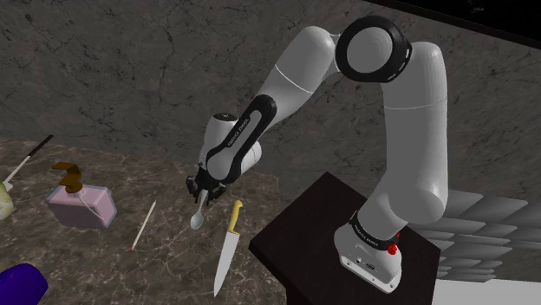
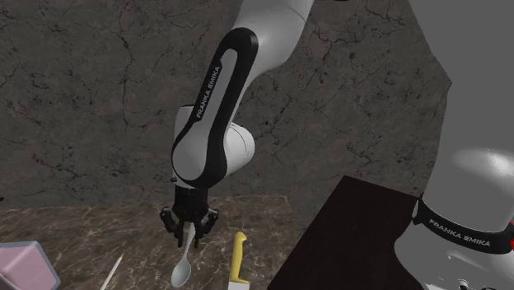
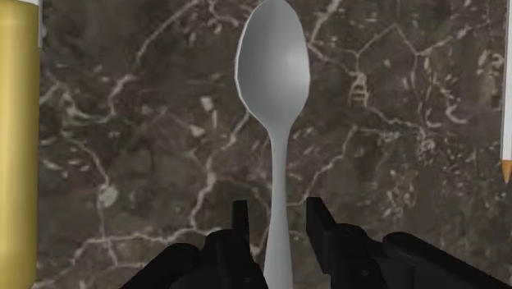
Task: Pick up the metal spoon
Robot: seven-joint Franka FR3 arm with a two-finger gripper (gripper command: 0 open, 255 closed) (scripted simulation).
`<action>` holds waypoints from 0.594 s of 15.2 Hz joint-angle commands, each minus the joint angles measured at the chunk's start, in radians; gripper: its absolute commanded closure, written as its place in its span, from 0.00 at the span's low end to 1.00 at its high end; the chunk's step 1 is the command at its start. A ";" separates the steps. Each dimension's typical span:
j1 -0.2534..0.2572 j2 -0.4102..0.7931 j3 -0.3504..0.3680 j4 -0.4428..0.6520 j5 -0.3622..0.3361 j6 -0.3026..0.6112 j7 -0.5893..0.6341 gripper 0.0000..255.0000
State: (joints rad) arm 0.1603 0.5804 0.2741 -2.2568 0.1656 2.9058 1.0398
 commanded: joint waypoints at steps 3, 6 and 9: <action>0.001 0.001 0.000 0.002 0.000 0.001 0.001 1.00; 0.003 0.002 -0.001 0.005 -0.001 -0.001 0.002 1.00; -0.001 -0.009 0.002 -0.002 0.001 -0.006 0.001 1.00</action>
State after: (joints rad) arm 0.1604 0.5776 0.2745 -2.2553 0.1656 2.9025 1.0404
